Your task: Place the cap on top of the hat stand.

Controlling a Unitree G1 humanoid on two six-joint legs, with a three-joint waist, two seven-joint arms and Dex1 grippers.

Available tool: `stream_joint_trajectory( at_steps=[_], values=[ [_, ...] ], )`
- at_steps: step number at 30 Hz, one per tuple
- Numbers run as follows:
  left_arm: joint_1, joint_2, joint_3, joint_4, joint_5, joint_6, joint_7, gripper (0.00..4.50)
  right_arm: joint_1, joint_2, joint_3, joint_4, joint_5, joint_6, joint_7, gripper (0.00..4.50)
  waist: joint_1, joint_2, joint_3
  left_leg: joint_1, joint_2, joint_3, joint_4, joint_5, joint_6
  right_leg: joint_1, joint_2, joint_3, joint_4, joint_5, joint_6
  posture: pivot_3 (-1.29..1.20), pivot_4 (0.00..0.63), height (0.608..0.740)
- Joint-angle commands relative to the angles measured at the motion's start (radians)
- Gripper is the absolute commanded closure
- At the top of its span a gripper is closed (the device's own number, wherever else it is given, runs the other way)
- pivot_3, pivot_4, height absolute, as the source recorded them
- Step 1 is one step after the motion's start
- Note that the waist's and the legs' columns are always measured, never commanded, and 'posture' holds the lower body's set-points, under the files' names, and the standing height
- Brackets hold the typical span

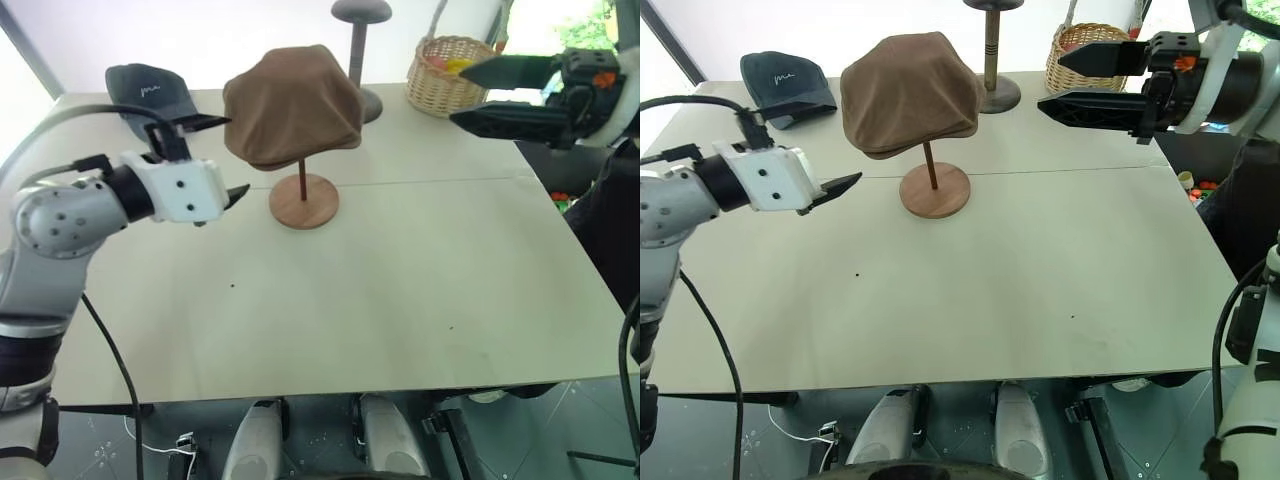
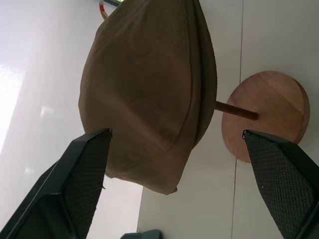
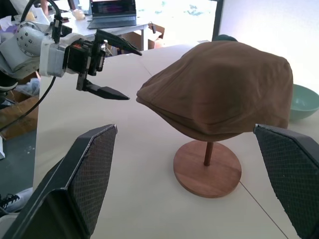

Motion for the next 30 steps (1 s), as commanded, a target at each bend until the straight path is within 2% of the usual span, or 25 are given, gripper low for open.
stream_joint_trajectory(
  at_steps=[1,4,10,18,20,22,26,28,30],
  values=[
    [-0.046,-0.021,-0.033,-0.096,0.014,0.066,-0.006,0.10,-0.022,0.002,-0.023,-0.011,0.002,-0.014,-0.008,0.00,0.000,0.000,0.000,0.000,0.000,0.000,0.000,0.000,0.000,0.000,0.000,0.000,0.000,0.000,0.001,0.00,0.150,0.740],
    [-0.092,-0.048,-0.084,-0.111,0.043,0.071,-0.008,0.10,-0.020,0.006,-0.022,-0.013,0.003,-0.013,-0.011,0.00,0.001,0.000,0.000,0.000,0.000,0.000,0.000,0.000,0.000,0.000,0.000,0.000,0.000,0.001,0.001,0.00,0.150,0.740],
    [-0.183,-0.095,-0.196,-0.057,0.208,0.013,0.029,0.10,-0.023,0.016,-0.025,-0.018,0.010,-0.001,-0.022,0.00,0.001,0.000,0.000,0.000,0.000,0.000,0.001,0.000,0.000,0.000,0.000,0.000,0.000,0.001,0.001,0.00,0.150,0.740],
    [-0.251,-0.164,-0.239,0.054,0.286,-0.064,0.053,0.10,-0.030,0.027,-0.029,-0.021,0.014,0.010,-0.048,0.00,0.001,0.000,0.000,0.000,0.000,0.000,0.001,0.000,0.000,0.000,0.000,0.000,0.000,0.001,0.002,0.00,0.150,0.740],
    [-0.268,-0.177,-0.241,0.084,0.289,-0.078,0.052,0.65,-0.033,0.029,-0.032,-0.020,0.014,0.012,-0.056,0.00,0.001,0.000,0.000,0.000,0.000,0.000,0.001,0.000,0.000,0.000,0.000,0.000,0.000,0.001,0.002,0.00,0.150,0.740],
    [-0.275,-0.184,-0.241,0.097,0.292,-0.094,0.043,1.43,-0.034,0.030,-0.035,-0.021,0.015,0.013,-0.064,0.00,0.001,0.000,0.000,0.000,0.000,0.000,0.001,0.000,0.000,0.000,0.000,0.000,0.000,0.001,0.002,0.00,0.150,0.740],
    [-0.267,-0.191,-0.234,0.093,0.286,-0.105,0.027,3.64,-0.028,0.026,-0.046,-0.024,0.019,0.016,-0.078,0.00,0.001,0.000,0.000,0.000,0.000,0.000,0.001,0.000,0.000,0.000,0.000,0.000,0.000,0.001,0.002,0.00,0.150,0.740],
    [-0.262,-0.192,-0.229,0.092,0.283,-0.110,0.024,4.46,-0.025,0.025,-0.051,-0.026,0.023,0.019,-0.084,0.00,0.001,0.000,0.000,0.000,0.000,0.000,0.001,0.000,0.000,0.000,0.000,0.000,0.000,0.001,0.002,0.00,0.150,0.740],
    [-0.260,-0.195,-0.223,0.095,0.287,-0.118,0.031,4.46,-0.020,0.023,-0.054,-0.029,0.027,0.021,-0.088,0.00,0.001,0.000,0.000,0.000,0.000,0.000,0.001,0.000,0.000,0.000,0.000,0.000,0.000,0.001,0.002,0.00,0.150,0.740]
  ],
)
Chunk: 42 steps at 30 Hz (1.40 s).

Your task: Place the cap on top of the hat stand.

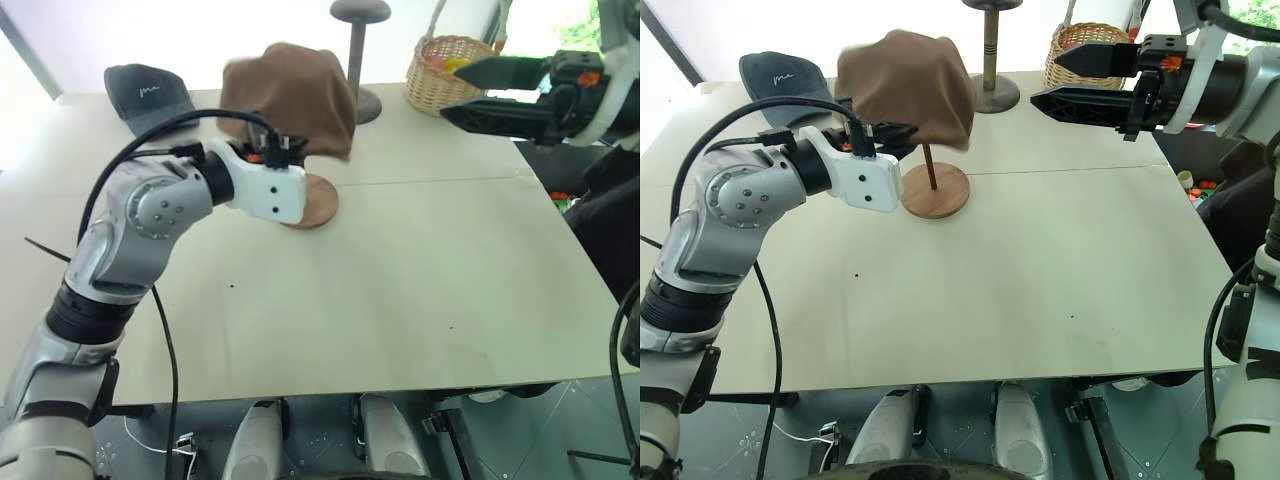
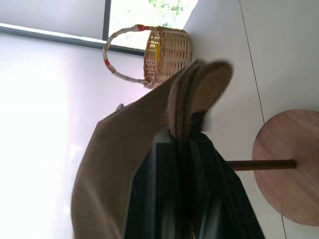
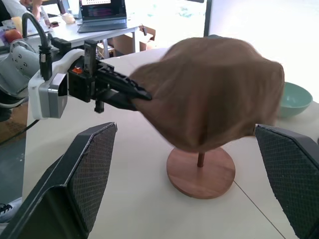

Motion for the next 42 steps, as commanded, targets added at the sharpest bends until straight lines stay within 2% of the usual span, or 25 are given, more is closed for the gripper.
stream_joint_trajectory(
  at_steps=[1,6,11,17,20,26,31,36,40,42],
  values=[
    [-0.012,-0.002,0.025,-0.012,0.009,-0.019,0.015,4.46,-0.015,-0.010,-0.049,-0.031,0.019,-0.002,-0.009,0.00,0.000,0.000,0.000,0.000,0.000,0.000,0.000,0.000,0.000,0.000,0.000,0.000,0.000,0.000,0.000,0.00,0.150,0.740],
    [-0.010,-0.002,0.074,0.048,-0.035,-0.135,0.078,4.46,-0.005,-0.013,-0.052,-0.040,0.022,-0.003,-0.011,0.00,-0.001,0.000,0.000,0.000,0.000,0.000,0.000,0.000,0.000,0.000,0.000,0.000,0.000,0.000,0.000,0.00,0.150,0.740],
    [-0.033,0.026,0.133,0.181,-0.162,-0.428,0.104,4.46,-0.002,-0.021,-0.047,-0.041,0.015,-0.016,-0.003,0.00,-0.001,0.000,0.000,0.000,0.000,0.000,0.000,0.000,0.000,0.000,0.000,0.000,0.000,0.000,0.000,0.00,0.150,0.740],
    [-0.041,0.083,0.205,0.382,-0.464,-0.758,-0.026,4.46,-0.008,-0.030,-0.049,-0.042,0.017,-0.017,0.007,0.00,0.000,0.000,0.000,0.000,0.000,0.000,0.000,0.000,0.000,0.000,0.000,0.000,0.000,0.000,0.000,0.00,0.150,0.740],
    [-0.088,0.099,0.205,0.538,-0.554,-0.933,-0.108,4.46,-0.005,-0.033,-0.050,-0.044,0.016,-0.019,0.012,0.00,0.000,0.000,0.000,0.000,0.000,0.000,0.000,0.000,0.000,0.000,0.000,0.000,0.000,0.000,0.000,0.00,0.150,0.740],
    [-0.213,0.077,0.157,0.847,-0.617,-1.177,-0.231,4.46,-0.019,-0.034,-0.046,-0.040,0.015,-0.015,0.013,0.00,0.001,0.000,0.000,-0.001,0.000,0.000,0.002,0.000,0.000,0.000,0.000,0.000,0.000,0.000,0.000,0.00,0.150,0.740],
    [-0.221,0.048,0.103,0.970,-0.661,-1.294,-0.306,4.46,-0.037,-0.039,-0.035,-0.036,0.010,-0.012,0.021,0.00,0.001,0.000,0.000,-0.002,0.000,0.000,0.003,0.000,0.000,0.000,0.000,0.000,0.000,0.000,0.000,0.00,0.150,0.740],
    [-0.218,0.024,0.086,1.049,-0.642,-1.341,-0.306,4.46,-0.053,-0.036,-0.024,-0.032,0.004,-0.009,0.024,0.00,0.000,0.000,0.000,-0.002,0.000,0.000,0.004,0.000,0.000,0.000,0.000,0.000,0.000,0.001,0.000,0.00,0.150,0.740],
    [-0.218,0.030,0.094,1.077,-0.629,-1.330,-0.300,2.82,-0.060,-0.034,-0.020,-0.031,0.002,-0.007,0.030,0.00,0.000,0.000,0.000,-0.002,0.000,0.000,0.004,0.000,0.001,-0.001,0.000,0.000,0.000,0.001,0.000,0.00,0.150,0.740],
    [-0.211,0.041,0.101,1.075,-0.613,-1.323,-0.290,1.74,-0.062,-0.030,-0.018,-0.029,0.001,-0.009,0.030,0.00,0.000,0.000,0.000,-0.003,0.000,0.000,0.004,0.000,0.001,-0.001,0.000,0.000,0.000,0.001,0.000,0.00,0.150,0.740]
  ],
)
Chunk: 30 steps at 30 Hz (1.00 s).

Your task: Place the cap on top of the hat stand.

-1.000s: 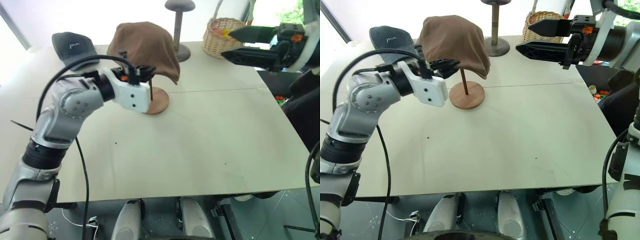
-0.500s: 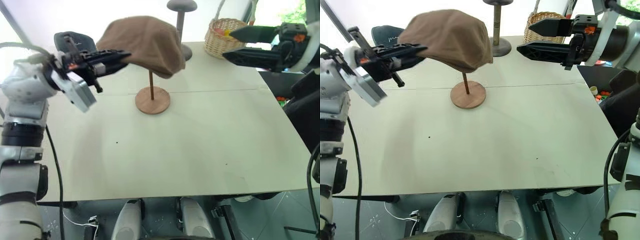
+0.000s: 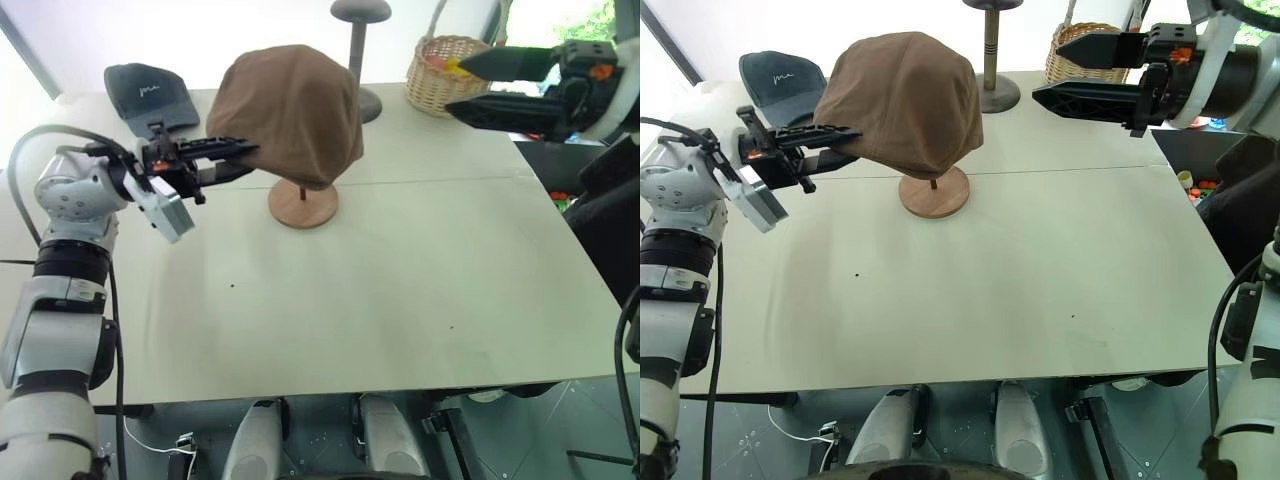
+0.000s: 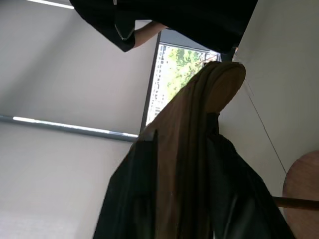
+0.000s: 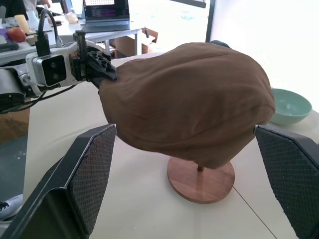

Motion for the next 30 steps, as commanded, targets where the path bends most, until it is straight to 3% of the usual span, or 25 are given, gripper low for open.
stream_joint_trajectory(
  at_steps=[1,3,6,12,15,19,24,27,30],
  values=[
    [-0.006,0.032,0.026,-0.015,0.018,0.010,0.024,1.28,-0.045,-0.013,-0.018,-0.008,0.001,-0.010,0.005,0.00,0.000,0.000,0.000,0.000,0.000,0.000,0.000,0.000,0.000,0.000,0.000,0.000,0.000,0.000,0.000,0.00,0.150,0.740],
    [0.016,0.052,0.032,-0.047,0.029,0.036,0.036,0.09,-0.044,-0.008,-0.016,-0.001,-0.001,-0.016,0.007,0.00,-0.001,0.000,0.000,0.000,0.000,0.000,0.000,0.000,0.000,0.000,0.000,0.000,0.000,0.000,0.000,0.00,0.150,0.740],
    [0.074,0.102,0.043,-0.129,0.035,0.102,0.050,0.09,-0.045,0.002,-0.010,0.012,-0.009,-0.028,0.010,0.00,-0.005,0.000,0.000,0.000,0.000,0.000,0.000,0.000,0.000,0.000,0.000,0.000,0.000,0.000,0.000,0.00,0.150,0.740],
    [0.290,0.291,0.084,-0.317,-0.017,0.262,0.019,0.09,-0.059,0.020,0.007,0.054,-0.033,-0.057,0.032,0.00,-0.007,0.001,0.001,0.000,0.001,0.000,-0.002,0.000,0.000,-0.002,0.000,0.000,0.000,0.000,0.000,0.00,0.150,0.740],
    [0.331,0.356,0.128,-0.332,-0.016,0.487,0.037,0.09,-0.063,0.027,0.012,0.070,-0.040,-0.069,0.050,0.00,-0.003,0.001,0.001,0.000,0.001,0.000,-0.002,0.000,0.000,-0.002,0.000,0.000,0.000,0.000,-0.001,0.00,0.150,0.740],
    [0.321,0.421,0.130,-0.431,-0.092,1.072,0.001,0.09,-0.064,0.032,0.024,0.088,-0.052,-0.084,0.076,0.00,0.001,0.001,0.001,-0.001,0.001,0.000,-0.001,0.000,0.000,-0.002,0.000,0.000,0.000,-0.002,-0.004,0.00,0.150,0.740],
    [0.230,0.525,0.223,-0.521,-0.413,1.818,-0.149,0.09,-0.060,0.015,0.043,0.105,-0.063,-0.086,0.126,0.00,-0.008,0.001,0.001,-0.006,0.001,0.000,-0.001,0.000,0.000,-0.005,0.001,-0.001,-0.001,0.000,-0.001,0.00,0.150,0.740],
    [0.142,0.577,0.271,-0.437,-0.459,2.010,-0.204,0.09,-0.054,-0.003,0.060,0.110,-0.085,-0.105,0.169,0.00,-0.014,0.001,0.001,-0.008,0.001,-0.001,-0.001,0.000,0.000,-0.008,0.002,-0.001,0.000,0.000,-0.001,0.00,0.150,0.740],
    [0.122,0.637,0.309,-0.380,-0.439,2.033,-0.290,0.09,-0.072,-0.004,0.080,0.151,-0.125,-0.140,0.186,0.00,-0.031,0.002,0.002,-0.008,0.002,-0.001,-0.002,0.000,0.000,-0.009,0.002,-0.001,0.000,0.000,0.000,0.00,0.150,0.740]
  ],
)
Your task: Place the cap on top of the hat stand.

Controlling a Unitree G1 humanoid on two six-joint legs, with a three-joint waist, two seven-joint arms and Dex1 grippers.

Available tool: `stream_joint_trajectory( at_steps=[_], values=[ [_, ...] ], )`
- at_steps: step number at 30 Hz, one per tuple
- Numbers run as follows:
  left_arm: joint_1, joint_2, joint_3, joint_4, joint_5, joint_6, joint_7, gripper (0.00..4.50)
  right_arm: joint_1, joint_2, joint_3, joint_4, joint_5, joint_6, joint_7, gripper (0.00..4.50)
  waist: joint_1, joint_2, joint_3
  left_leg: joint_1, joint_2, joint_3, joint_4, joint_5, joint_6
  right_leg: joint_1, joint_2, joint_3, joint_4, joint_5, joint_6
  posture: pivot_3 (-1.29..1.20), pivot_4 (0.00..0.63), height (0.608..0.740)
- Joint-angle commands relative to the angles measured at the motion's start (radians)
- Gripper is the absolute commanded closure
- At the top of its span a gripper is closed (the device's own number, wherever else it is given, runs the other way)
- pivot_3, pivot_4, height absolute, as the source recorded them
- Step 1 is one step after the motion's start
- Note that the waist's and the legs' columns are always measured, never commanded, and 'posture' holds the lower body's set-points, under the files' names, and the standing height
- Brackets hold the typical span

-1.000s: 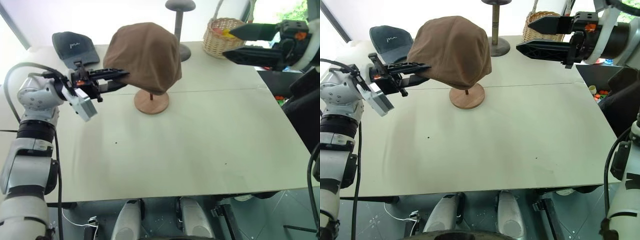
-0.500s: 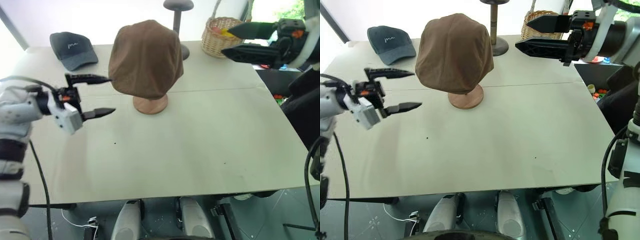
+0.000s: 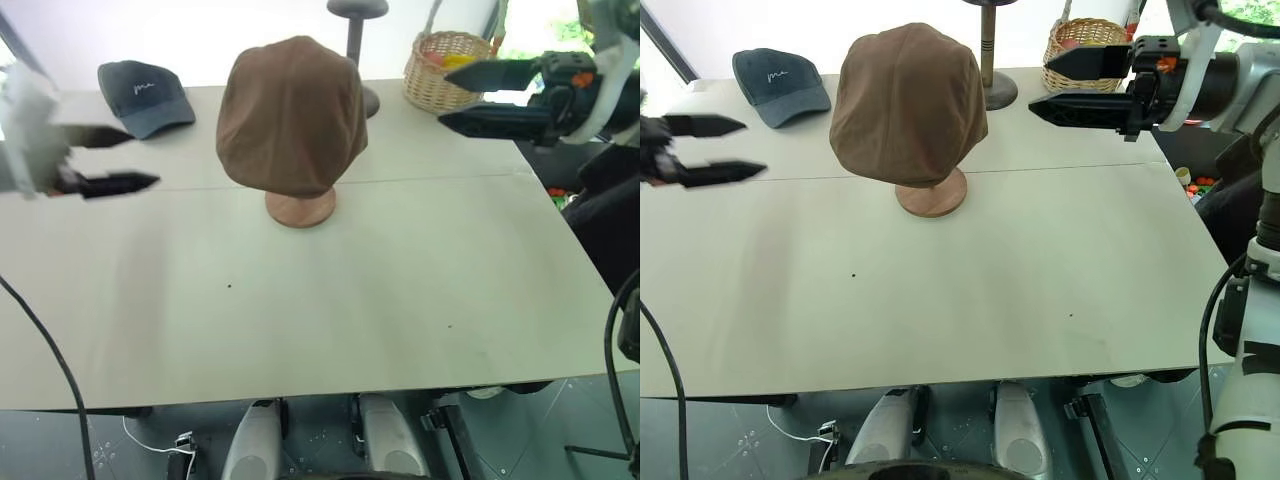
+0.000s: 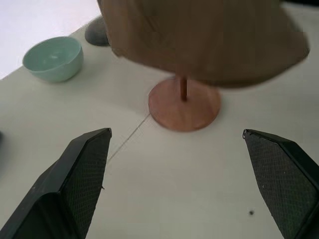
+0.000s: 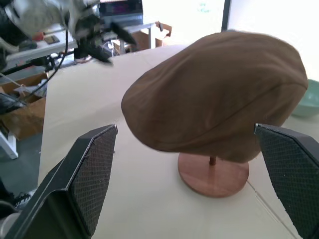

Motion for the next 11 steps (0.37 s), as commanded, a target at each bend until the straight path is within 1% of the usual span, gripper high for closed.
stream_joint_trajectory(
  at_steps=[1,5,8,11],
  values=[
    [-0.013,0.067,0.069,0.039,0.001,0.042,-0.091,0.09,-0.051,-0.015,-0.003,0.040,-0.043,-0.052,0.016,0.00,-0.005,0.000,0.000,0.000,0.000,0.000,-0.001,0.000,0.000,0.000,0.000,0.000,0.000,0.000,0.000,0.00,0.150,0.740],
    [0.001,0.139,0.112,0.027,-0.010,0.124,-0.155,0.09,-0.080,-0.007,0.002,0.097,-0.077,-0.095,0.040,0.00,-0.007,0.000,0.000,0.000,0.002,0.001,-0.001,0.000,0.000,-0.002,0.002,0.000,0.000,-0.001,-0.002,0.00,0.150,0.740],
    [0.029,0.187,0.146,0.000,-0.003,0.144,-0.194,0.09,-0.110,0.001,0.008,0.146,-0.095,-0.119,0.062,0.00,-0.005,0.000,0.000,-0.002,0.004,0.001,-0.001,0.000,0.000,-0.004,0.003,0.000,0.000,-0.001,-0.002,0.00,0.150,0.740],
    [0.043,0.211,0.178,-0.015,0.007,0.155,-0.194,0.09,-0.136,0.021,0.022,0.196,-0.122,-0.150,0.081,0.00,-0.005,0.000,0.000,-0.003,0.004,0.002,-0.001,0.000,0.000,-0.005,0.003,0.000,0.000,0.000,-0.002,0.00,0.150,0.740]
  ],
)
